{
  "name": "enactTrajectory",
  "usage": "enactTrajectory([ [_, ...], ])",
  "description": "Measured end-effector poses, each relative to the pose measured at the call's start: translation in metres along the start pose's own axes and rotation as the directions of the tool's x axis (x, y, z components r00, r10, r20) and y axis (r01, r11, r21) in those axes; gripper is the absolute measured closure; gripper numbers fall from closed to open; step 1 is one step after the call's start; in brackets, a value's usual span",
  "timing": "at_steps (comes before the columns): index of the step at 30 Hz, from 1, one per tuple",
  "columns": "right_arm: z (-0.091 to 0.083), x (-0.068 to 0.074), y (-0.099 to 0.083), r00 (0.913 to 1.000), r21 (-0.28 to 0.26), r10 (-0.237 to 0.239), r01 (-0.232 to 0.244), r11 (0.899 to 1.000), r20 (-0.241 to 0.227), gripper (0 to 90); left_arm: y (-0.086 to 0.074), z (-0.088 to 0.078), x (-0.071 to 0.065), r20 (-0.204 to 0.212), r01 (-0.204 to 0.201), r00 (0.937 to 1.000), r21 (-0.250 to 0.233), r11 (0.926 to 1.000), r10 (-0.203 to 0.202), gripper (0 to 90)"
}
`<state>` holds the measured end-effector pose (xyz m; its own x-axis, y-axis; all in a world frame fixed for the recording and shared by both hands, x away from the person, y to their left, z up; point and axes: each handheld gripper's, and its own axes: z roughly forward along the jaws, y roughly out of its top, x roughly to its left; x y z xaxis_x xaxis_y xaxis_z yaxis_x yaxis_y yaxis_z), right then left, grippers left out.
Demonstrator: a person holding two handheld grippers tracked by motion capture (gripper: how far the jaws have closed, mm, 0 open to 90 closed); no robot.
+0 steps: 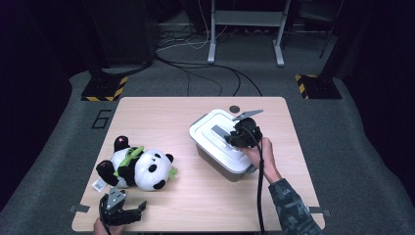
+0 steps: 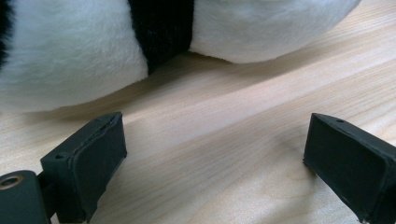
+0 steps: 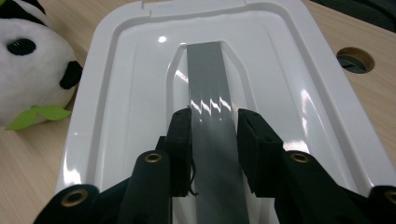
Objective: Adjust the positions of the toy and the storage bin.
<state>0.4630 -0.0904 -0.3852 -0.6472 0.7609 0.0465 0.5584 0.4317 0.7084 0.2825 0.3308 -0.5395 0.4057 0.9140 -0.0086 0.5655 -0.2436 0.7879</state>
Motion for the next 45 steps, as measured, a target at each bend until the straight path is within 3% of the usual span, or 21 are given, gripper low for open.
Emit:
enactTrajectory([
  [2,0.0,0.002,-0.001,0.9998,-0.004,-0.021,0.021,1.0,0.009,66.6,0.0,0.0,0.0,0.0,-0.002,1.0,0.001,1.0,0.002,5.4],
  [4,0.0,0.004,-0.002,0.9972,-0.013,-0.075,0.075,0.997,0.011,66.3,0.0,0.0,0.0,0.0,-0.001,1.0,0.001,1.0,0.001,5.4],
  [10,0.005,-0.001,0.008,0.9868,0.019,-0.16,0.16,0.987,-0.028,63.6,0.0,0.0,0.0,-0.001,0.001,1.0,0.0,1.0,-0.001,5.4],
  [15,0.008,-0.01,0.011,0.9881,0.025,-0.136,0.138,0.99,-0.073,60.0,0.0,0.0,0.0,0.0,0.001,1.0,0.0,1.0,-0.001,5.4],
  [16,0.008,-0.011,0.01,0.9863,0.019,-0.144,0.146,0.989,-0.08,64.4,0.0,0.0,0.0,0.0,0.0,1.0,0.0,1.0,0.0,5.4],
  [18,0.008,-0.01,0.008,0.9832,0.002,-0.158,0.159,0.987,-0.091,64.9,0.0,0.0,0.0,0.0,0.0,1.0,0.001,1.0,0.0,5.4],
  [28,0.009,0.005,0.007,0.9979,-0.013,-0.062,0.062,0.998,-0.019,66.7,0.001,0.0,0.0,0.004,-0.001,1.0,0.007,1.0,0.001,5.4],
  [35,0.015,0.022,0.011,0.9986,-0.014,-0.051,0.051,0.999,-0.013,66.7,0.001,0.0,0.0,0.002,0.0,1.0,0.009,1.0,0.0,5.4],
  [45,0.02,0.034,0.014,0.9997,-0.024,-0.025,0.025,0.999,-0.008,66.7,0.001,0.001,0.0,-0.001,0.007,1.0,-0.002,1.0,-0.007,5.4],
])
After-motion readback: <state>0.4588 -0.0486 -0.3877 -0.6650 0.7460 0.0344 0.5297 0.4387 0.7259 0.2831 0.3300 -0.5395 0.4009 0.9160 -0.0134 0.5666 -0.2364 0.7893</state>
